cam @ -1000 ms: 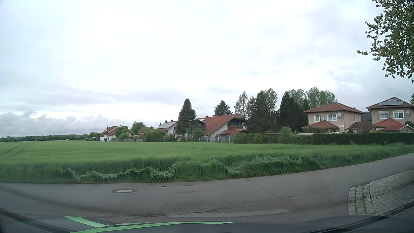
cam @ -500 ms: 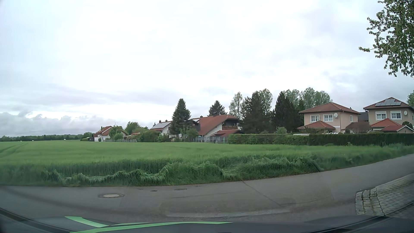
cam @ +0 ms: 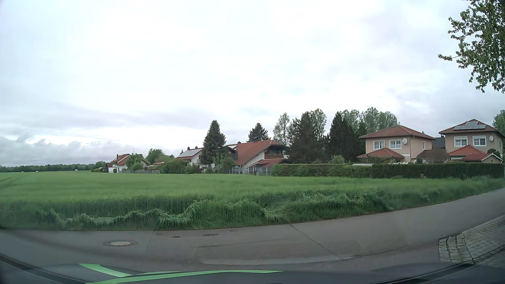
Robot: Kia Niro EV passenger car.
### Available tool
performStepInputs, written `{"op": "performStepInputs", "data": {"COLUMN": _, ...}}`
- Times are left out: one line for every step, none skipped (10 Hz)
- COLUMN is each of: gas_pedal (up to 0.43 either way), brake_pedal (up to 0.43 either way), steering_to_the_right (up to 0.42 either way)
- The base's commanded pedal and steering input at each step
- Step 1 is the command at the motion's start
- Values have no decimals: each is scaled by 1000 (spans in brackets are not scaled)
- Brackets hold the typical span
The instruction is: Follow the waypoints while adhering to traffic rules and regulations
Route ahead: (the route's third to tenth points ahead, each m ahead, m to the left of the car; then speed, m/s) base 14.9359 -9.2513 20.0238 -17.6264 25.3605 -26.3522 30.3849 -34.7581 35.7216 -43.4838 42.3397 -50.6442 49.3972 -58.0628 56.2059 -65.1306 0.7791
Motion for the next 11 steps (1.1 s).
{"op": "performStepInputs", "data": {"gas_pedal": 0, "brake_pedal": 79, "steering_to_the_right": 284}}
{"op": "performStepInputs", "data": {"gas_pedal": 0, "brake_pedal": 79, "steering_to_the_right": 294}}
{"op": "performStepInputs", "data": {"gas_pedal": 0, "brake_pedal": 49, "steering_to_the_right": 294}}
{"op": "performStepInputs", "data": {"gas_pedal": 0, "brake_pedal": 0, "steering_to_the_right": 294}}
{"op": "performStepInputs", "data": {"gas_pedal": 0, "brake_pedal": 0, "steering_to_the_right": 289}}
{"op": "performStepInputs", "data": {"gas_pedal": 0, "brake_pedal": 0, "steering_to_the_right": 274}}
{"op": "performStepInputs", "data": {"gas_pedal": 0, "brake_pedal": 0, "steering_to_the_right": 264}}
{"op": "performStepInputs", "data": {"gas_pedal": 0, "brake_pedal": 0, "steering_to_the_right": 261}}
{"op": "performStepInputs", "data": {"gas_pedal": 39, "brake_pedal": 0, "steering_to_the_right": 258}}
{"op": "performStepInputs", "data": {"gas_pedal": 67, "brake_pedal": 0, "steering_to_the_right": 250}}
{"op": "performStepInputs", "data": {"gas_pedal": 98, "brake_pedal": 0, "steering_to_the_right": 244}}
